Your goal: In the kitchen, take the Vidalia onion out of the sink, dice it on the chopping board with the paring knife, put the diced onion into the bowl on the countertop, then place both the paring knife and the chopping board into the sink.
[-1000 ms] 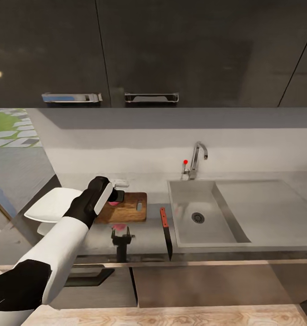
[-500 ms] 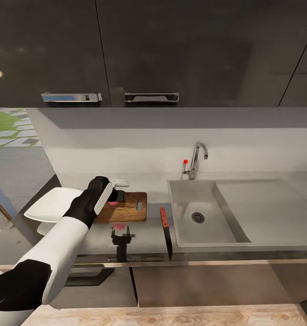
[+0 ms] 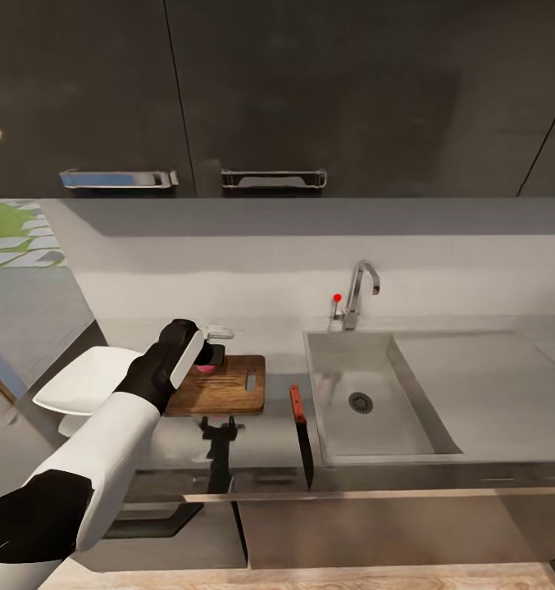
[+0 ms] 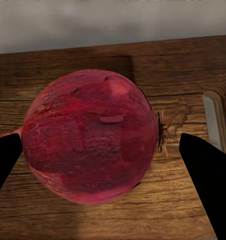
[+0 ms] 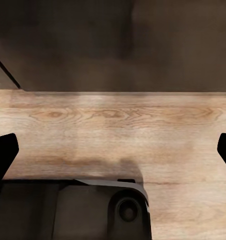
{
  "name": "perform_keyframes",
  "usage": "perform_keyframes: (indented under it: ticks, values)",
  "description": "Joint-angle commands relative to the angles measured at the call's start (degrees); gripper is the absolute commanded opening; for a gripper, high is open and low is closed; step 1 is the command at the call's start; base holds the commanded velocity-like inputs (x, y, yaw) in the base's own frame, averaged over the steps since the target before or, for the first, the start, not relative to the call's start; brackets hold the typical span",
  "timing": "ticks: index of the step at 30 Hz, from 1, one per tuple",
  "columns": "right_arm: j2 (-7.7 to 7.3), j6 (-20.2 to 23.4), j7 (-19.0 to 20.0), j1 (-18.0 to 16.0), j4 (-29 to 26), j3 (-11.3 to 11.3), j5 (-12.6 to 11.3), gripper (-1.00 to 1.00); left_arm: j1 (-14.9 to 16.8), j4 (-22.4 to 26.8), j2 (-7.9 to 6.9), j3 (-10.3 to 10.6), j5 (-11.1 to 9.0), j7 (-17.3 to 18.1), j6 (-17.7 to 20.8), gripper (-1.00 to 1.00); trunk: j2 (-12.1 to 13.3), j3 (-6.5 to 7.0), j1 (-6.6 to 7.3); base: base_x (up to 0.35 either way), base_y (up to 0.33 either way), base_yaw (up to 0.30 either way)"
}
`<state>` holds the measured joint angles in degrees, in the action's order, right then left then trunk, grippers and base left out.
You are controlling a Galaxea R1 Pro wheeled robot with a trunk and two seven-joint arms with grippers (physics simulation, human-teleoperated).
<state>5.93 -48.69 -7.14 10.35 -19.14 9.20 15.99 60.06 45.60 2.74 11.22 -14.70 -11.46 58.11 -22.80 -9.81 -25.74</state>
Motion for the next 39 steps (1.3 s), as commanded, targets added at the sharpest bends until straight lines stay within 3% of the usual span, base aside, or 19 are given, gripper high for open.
perform_keyframes:
  ticks: [1, 39]
  values:
    - [0.04, 0.0, -0.41, 0.02, -0.11, 0.21, 0.62, 1.0, 0.05, 0.03, -0.02, 0.13, -0.59, -0.58, 0.16, -1.0, -0.11, -0.11, -0.04, 0.015, 0.0, 0.0]
    - [0.1, 0.03, -0.31, 0.02, -0.11, 0.16, 0.65, 1.0, 0.05, -0.06, -0.08, 0.12, -0.59, -0.58, 0.16, -1.0, -0.11, -2.17, -0.04, 0.001, 0.0, 0.0]
